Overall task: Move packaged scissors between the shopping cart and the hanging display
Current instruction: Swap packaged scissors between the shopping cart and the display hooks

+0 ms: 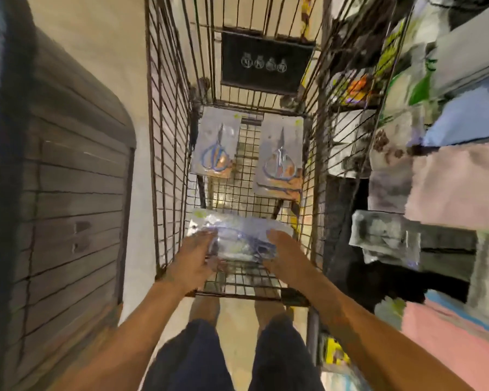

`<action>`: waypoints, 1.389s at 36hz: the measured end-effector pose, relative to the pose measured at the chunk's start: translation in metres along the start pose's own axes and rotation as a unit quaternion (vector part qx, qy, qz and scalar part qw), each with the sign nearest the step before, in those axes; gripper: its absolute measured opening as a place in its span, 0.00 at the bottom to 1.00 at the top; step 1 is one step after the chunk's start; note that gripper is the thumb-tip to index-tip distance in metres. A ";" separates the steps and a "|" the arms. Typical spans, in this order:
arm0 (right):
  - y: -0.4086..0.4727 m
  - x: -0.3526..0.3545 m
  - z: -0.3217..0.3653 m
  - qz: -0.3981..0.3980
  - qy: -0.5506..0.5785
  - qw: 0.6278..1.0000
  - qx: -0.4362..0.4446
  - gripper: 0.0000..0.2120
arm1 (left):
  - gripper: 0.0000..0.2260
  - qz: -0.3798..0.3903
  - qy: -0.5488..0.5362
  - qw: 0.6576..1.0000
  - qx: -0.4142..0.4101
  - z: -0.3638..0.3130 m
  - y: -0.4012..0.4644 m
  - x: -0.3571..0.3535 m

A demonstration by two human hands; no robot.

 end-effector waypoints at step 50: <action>-0.062 0.048 0.045 -0.074 0.267 0.942 0.191 0.37 | 0.29 -0.018 -0.307 0.951 -0.020 -0.067 -0.048 0.048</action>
Point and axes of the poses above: each hand's wrist, its own y-axis towards the middle knuckle, its own x-axis out of the back of the hand, z = x × y, the point moved 3 cm from there along y, towards the middle knuckle, and after that the axes turned 11 degrees about z, right-handed, at the moved point
